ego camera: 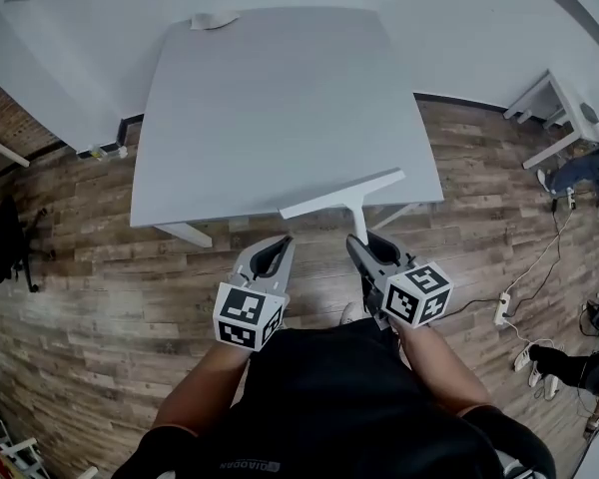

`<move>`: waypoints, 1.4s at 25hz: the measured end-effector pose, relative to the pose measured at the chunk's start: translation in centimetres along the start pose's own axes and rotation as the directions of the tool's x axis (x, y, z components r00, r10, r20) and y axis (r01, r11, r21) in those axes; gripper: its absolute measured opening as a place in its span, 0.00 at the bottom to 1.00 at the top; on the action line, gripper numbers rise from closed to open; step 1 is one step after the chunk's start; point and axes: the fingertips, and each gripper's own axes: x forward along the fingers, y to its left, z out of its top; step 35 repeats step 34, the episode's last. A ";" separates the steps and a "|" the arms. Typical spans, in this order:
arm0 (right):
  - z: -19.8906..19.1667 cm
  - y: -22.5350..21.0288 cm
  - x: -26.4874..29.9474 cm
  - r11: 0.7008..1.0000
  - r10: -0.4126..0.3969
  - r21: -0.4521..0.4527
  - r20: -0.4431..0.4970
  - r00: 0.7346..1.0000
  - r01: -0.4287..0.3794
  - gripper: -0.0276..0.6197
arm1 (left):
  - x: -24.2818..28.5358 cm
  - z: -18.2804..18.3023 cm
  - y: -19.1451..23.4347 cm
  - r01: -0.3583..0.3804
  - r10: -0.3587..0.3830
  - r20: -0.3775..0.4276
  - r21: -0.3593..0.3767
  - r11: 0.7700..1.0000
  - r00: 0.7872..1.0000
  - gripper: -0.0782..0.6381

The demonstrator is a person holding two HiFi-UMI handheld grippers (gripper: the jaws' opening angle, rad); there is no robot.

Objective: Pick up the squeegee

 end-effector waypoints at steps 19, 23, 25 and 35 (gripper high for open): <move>0.7 -3.4 -2.7 0.999 0.050 0.009 0.048 0.998 -0.050 0.20 | 2.2 1.3 -3.6 -0.063 0.063 -0.024 0.010 0.998 0.998 0.12; 1.0 -3.2 -2.6 0.999 0.050 0.007 0.053 0.997 -0.050 0.20 | 2.1 1.4 -4.0 -0.054 0.055 -0.022 0.012 0.998 0.998 0.12; 1.0 -3.2 -2.6 0.999 0.051 0.006 0.054 0.997 -0.051 0.20 | 2.0 1.4 -4.1 -0.055 0.055 -0.025 0.016 0.998 0.998 0.12; 0.4 -2.0 -2.4 0.998 0.062 -0.001 0.047 0.997 -0.062 0.20 | 0.8 1.0 -3.4 -0.070 0.071 -0.017 0.013 0.997 0.997 0.12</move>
